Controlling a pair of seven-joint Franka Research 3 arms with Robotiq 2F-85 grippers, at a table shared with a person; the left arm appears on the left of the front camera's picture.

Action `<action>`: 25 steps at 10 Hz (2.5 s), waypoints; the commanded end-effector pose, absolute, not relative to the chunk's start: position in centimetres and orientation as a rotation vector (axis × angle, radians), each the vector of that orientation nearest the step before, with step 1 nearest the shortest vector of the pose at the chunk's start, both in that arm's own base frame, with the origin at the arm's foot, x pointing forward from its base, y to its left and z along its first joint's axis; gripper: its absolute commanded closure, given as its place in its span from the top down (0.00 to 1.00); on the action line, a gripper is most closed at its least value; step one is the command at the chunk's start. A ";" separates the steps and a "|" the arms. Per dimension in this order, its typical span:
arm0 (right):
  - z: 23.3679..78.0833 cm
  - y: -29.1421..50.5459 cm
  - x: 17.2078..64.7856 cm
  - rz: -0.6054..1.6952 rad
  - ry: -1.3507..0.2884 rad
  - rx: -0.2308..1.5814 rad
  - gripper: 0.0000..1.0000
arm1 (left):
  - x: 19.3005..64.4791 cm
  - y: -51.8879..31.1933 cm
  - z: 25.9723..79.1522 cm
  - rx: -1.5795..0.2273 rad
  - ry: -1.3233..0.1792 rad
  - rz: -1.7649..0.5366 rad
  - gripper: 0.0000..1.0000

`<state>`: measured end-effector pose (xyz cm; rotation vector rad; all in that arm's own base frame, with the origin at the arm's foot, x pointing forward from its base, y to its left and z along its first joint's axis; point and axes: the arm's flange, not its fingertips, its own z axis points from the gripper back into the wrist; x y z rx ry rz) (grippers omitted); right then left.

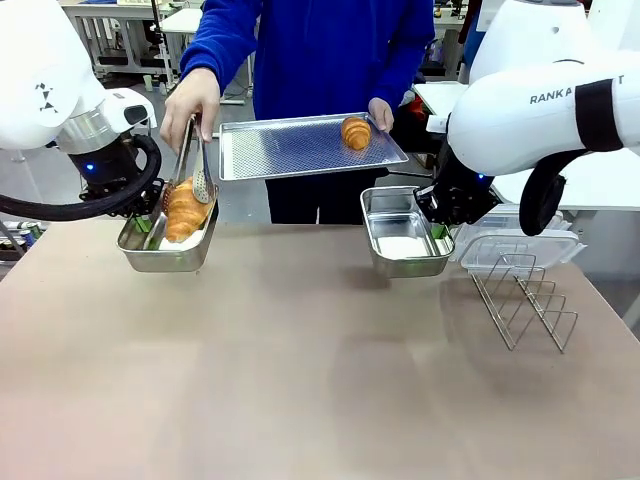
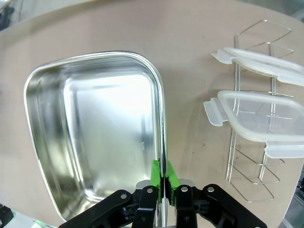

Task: Place the bread in airtight containers.
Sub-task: Once an object is inside an Airtight Container , place the container in the center of the table.

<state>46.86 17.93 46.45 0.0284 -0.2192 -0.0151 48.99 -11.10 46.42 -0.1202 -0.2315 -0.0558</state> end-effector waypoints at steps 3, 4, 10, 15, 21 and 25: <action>46.8 18.0 46.9 -0.032 -0.231 0.020 0.00 | 49.0 -11.1 46.7 -0.117 -0.241 -0.060 0.00; 46.8 18.0 46.9 -0.032 -0.231 0.020 0.00 | 49.0 -11.1 46.7 -0.117 -0.241 -0.060 0.00; 46.8 18.0 46.9 -0.032 -0.231 0.020 0.00 | 49.0 -11.1 46.7 -0.117 -0.241 -0.060 0.00; 46.8 18.0 46.9 -0.032 -0.231 0.020 0.00 | 49.2 -10.5 45.9 -0.099 -0.210 -0.045 0.03; 46.8 18.0 46.9 -0.032 -0.231 0.020 0.00 | 52.5 -9.1 37.6 -0.072 -0.193 0.060 0.03; 46.8 18.0 46.9 -0.032 -0.231 0.020 0.00 | 52.1 -9.7 33.5 -0.091 -0.214 0.036 0.03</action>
